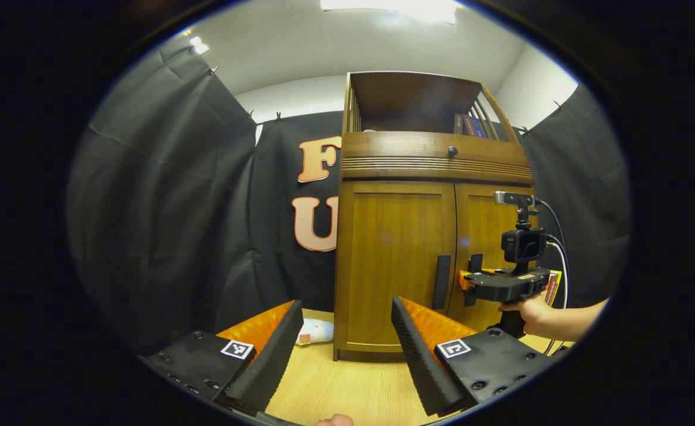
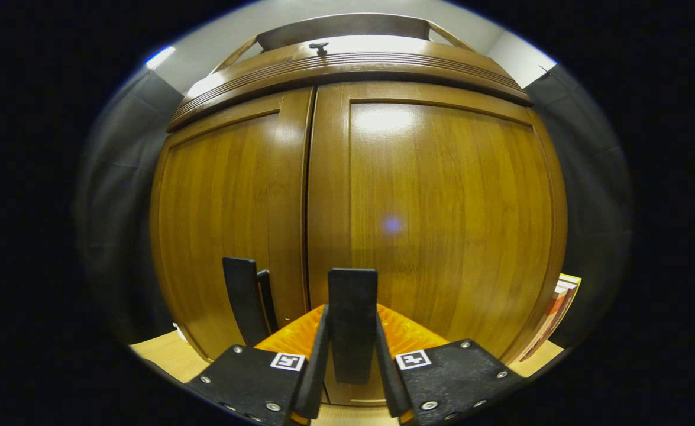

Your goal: Open the right door of the double-door shoe cabinet with the right hand, and open the left door with the left hand.

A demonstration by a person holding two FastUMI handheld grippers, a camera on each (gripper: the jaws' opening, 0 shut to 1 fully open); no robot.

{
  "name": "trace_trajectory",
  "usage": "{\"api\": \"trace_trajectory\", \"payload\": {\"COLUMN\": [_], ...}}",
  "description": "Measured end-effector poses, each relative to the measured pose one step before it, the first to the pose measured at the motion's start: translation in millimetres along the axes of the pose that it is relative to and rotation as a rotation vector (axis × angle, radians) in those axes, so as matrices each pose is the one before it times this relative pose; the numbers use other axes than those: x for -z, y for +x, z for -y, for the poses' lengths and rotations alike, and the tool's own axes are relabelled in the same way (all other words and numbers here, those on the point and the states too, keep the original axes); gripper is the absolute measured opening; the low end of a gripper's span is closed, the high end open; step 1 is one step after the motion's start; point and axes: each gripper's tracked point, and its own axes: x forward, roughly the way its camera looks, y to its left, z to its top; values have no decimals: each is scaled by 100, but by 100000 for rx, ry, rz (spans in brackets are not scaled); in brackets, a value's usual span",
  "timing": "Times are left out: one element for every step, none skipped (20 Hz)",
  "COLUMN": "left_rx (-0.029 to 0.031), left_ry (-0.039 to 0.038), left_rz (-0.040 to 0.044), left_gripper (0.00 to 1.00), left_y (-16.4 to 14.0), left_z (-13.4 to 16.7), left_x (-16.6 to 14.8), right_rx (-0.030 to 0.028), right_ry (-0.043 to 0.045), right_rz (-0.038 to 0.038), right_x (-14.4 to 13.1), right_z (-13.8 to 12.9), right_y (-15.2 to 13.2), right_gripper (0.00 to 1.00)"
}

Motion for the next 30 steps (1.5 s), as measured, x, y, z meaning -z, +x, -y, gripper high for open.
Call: {"api": "trace_trajectory", "payload": {"left_rx": [78,37,70,193,150,-184,442,547,181,435,217,340,318,235,166,-7,187,258,338,577,530,490,552,455,659,504,247,274,271,226], "left_ry": [-220,-205,-207,-129,-11,-37,-86,61,112,-52,-65,-83,36,126,197,168,-48,-174,-260,-293,-58,142,203,166,77,130,140,32,-65,-1], "left_rz": [-214,-200,-251,-259,-420,-347,-247,-298,-129,172,189,176,138,133,183,184,164,23,-91,-2,-32,97,163,212,303,329,367,75,125,84], "left_gripper": [97,97,94,94,97,94,97,97,94,97,97,97,97,97,97,97,97,94,94,94,94,94,97,97,97,94,94,94,94,94], "left_y": [-40,5,-96,90,-53,-45,-101,16,82,-134,-123,-50,-214,-120,-234,-145,-108,-171,28,-107,-129,-50,-1,-183,-311,-124,220,-101,-207,-252], "left_z": [27,13,67,72,104,21,110,243,107,203,212,193,230,121,93,84,125,153,222,308,254,262,334,308,308,325,191,310,215,308], "left_x": [151,-6,82,27,43,31,198,-10,87,-85,-107,-121,-36,-42,-37,-68,-77,-116,-11,-7,52,-78,-31,-171,-41,-70,-54,-130,72,-32], "right_rx": [-406,-450,-949,-817,-1042,-414,-249,200,284,292,313,179,-110,-219,-318,-279,-393,-591,-588,-448,-578,-625,-714,-741,-457,-448,-107,182,147,-279], "right_ry": [-153,-304,619,248,-1394,-959,1,680,521,59,-300,537,848,705,-120,-711,-296,252,729,780,169,-81,-50,173,88,-242,-310,-47,65,259], "right_rz": [300,230,-628,-1049,-519,35,-354,-118,-95,185,48,-309,-837,-738,-352,-105,28,-456,-381,-412,72,299,-6,34,187,687,168,-371,-308,109], "right_x": [107,-59,82,137,157,19,76,96,51,-79,-22,83,87,22,-19,-20,61,81,63,23,-75,-82,82,57,45,30,52,-149,61,87], "right_z": [-43,42,-117,5,82,104,-11,-69,-14,-23,10,38,-12,-45,-24,-38,67,29,-21,-36,-23,46,29,-13,54,96,108,51,89,119], "right_y": [119,32,12,-41,-27,-108,-2,4,-69,-4,-3,-76,-116,-94,-166,-136,-325,-358,-346,-473,-424,-465,-853,-648,-543,-649,-480,-255,-490,-755], "right_gripper": [40,42,33,34,33,30,29,26,25,24,24,28,23,23,23,23,28,23,23,28,25,23,23,23,23,28,23,28,28,23]}}
